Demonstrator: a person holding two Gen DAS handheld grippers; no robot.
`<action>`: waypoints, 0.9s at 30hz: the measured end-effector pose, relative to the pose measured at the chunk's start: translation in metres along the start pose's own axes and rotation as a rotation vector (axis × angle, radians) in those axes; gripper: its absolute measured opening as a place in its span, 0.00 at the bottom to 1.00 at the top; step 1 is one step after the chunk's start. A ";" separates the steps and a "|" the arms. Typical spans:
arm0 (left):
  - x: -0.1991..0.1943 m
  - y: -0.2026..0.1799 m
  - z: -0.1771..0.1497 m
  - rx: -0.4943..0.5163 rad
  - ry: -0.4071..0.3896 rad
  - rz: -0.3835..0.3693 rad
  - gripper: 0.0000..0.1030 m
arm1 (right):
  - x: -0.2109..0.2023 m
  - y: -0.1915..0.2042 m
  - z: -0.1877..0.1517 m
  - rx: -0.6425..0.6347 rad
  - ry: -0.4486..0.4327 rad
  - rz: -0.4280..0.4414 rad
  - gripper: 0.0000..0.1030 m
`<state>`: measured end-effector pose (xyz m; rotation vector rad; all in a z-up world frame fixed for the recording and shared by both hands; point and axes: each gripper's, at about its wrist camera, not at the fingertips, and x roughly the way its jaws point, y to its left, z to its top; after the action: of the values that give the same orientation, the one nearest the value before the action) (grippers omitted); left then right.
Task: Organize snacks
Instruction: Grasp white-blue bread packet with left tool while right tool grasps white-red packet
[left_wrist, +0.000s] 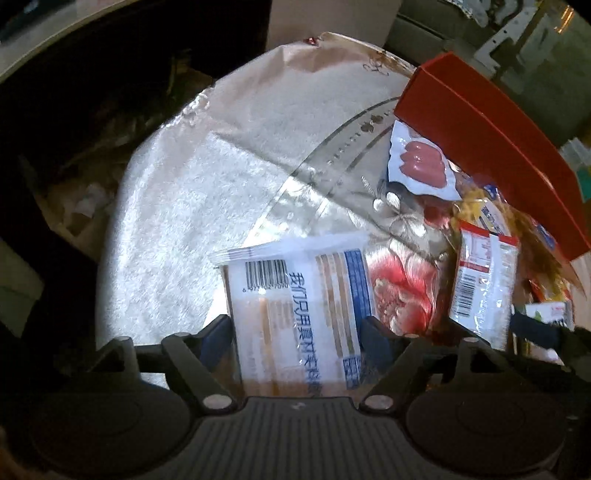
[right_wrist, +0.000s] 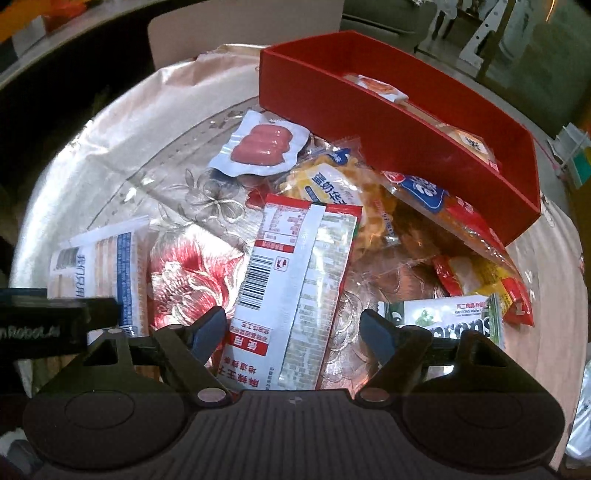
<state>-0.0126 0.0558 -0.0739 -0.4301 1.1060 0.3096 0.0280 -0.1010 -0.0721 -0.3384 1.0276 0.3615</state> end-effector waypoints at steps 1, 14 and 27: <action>0.001 -0.003 -0.001 0.006 -0.012 0.010 0.69 | 0.001 -0.003 0.000 0.010 0.001 -0.003 0.80; 0.003 -0.020 0.003 0.218 -0.068 0.020 0.64 | 0.000 -0.009 -0.004 -0.025 0.024 0.041 0.60; -0.006 -0.014 -0.001 0.255 -0.073 -0.016 0.59 | -0.026 -0.035 -0.022 0.064 -0.007 0.059 0.58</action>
<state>-0.0094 0.0427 -0.0659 -0.1993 1.0536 0.1661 0.0143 -0.1454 -0.0561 -0.2499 1.0413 0.3821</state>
